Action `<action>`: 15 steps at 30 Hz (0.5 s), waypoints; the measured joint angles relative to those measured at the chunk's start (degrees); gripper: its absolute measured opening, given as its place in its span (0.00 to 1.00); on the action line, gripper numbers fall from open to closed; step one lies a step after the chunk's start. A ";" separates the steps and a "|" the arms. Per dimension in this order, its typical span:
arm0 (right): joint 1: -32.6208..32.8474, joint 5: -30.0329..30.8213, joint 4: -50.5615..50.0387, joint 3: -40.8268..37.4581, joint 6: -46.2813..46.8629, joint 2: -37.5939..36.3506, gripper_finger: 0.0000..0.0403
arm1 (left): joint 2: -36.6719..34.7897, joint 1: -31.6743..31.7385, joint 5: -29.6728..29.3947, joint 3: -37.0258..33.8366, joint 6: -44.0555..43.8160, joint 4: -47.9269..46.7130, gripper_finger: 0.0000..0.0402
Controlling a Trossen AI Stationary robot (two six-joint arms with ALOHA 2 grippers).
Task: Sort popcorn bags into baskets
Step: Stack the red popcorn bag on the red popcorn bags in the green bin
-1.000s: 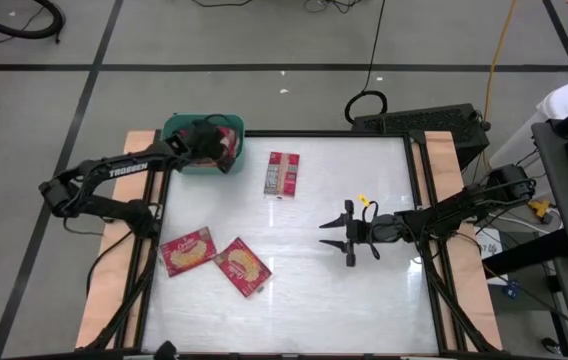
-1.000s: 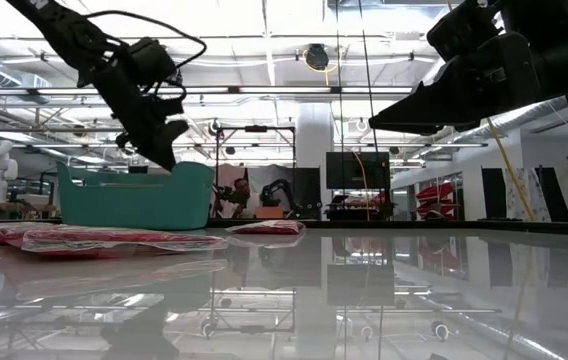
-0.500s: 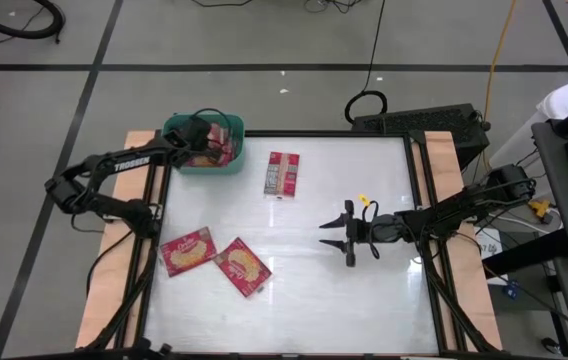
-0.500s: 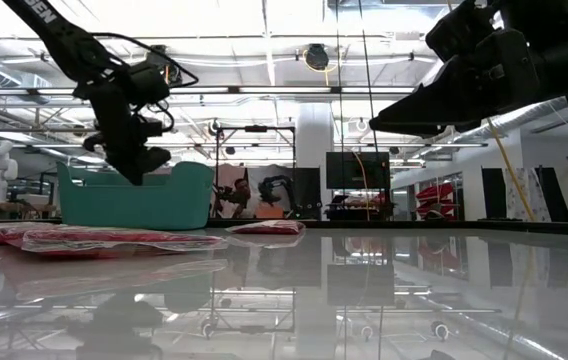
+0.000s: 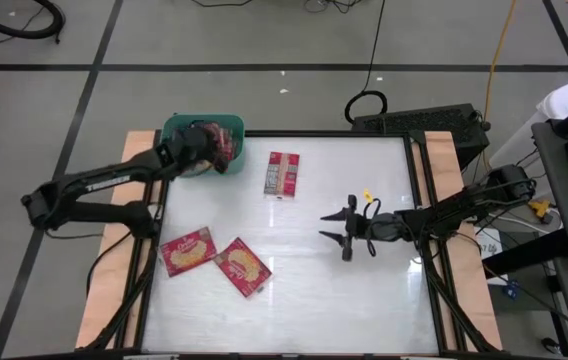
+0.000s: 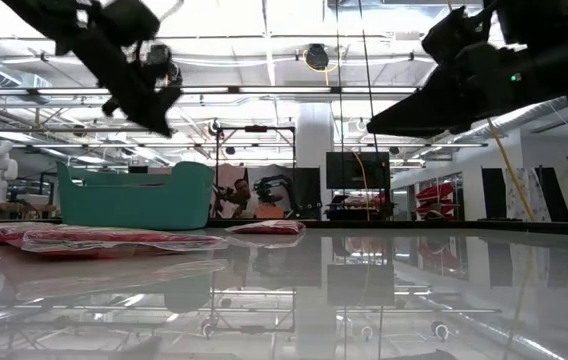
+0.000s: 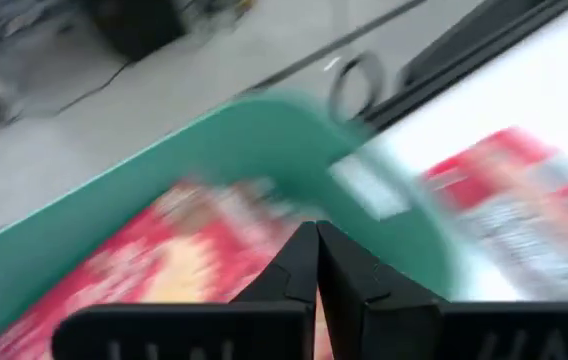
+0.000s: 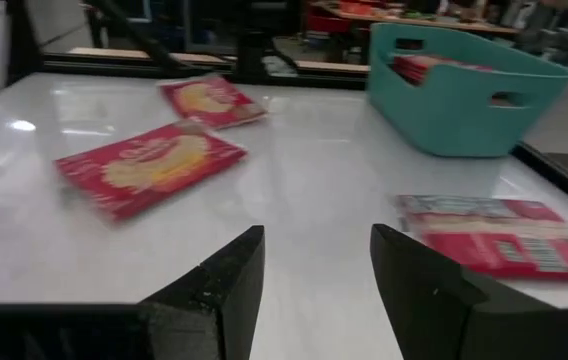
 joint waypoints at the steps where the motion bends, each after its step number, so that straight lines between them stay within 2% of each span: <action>1: -0.69 -0.02 0.06 0.00 -0.21 0.00 0.44 | -1.06 -2.26 0.07 0.00 -0.86 0.79 0.01; 3: -2.26 -0.32 0.14 0.00 -0.42 0.00 0.44 | -2.42 -6.96 0.08 0.04 -2.04 1.98 0.01; 7: -5.79 -4.77 0.25 0.00 -1.93 0.00 0.44 | -2.61 -15.74 0.14 0.04 -4.33 3.06 0.03; 11: -9.38 -9.43 0.23 0.02 -2.85 0.00 0.44 | -0.48 -23.82 -0.04 0.04 -7.36 5.02 0.03; 15: -12.78 -15.03 0.47 0.00 -5.37 0.00 0.44 | 2.85 -30.59 -1.88 0.04 -9.19 10.98 0.01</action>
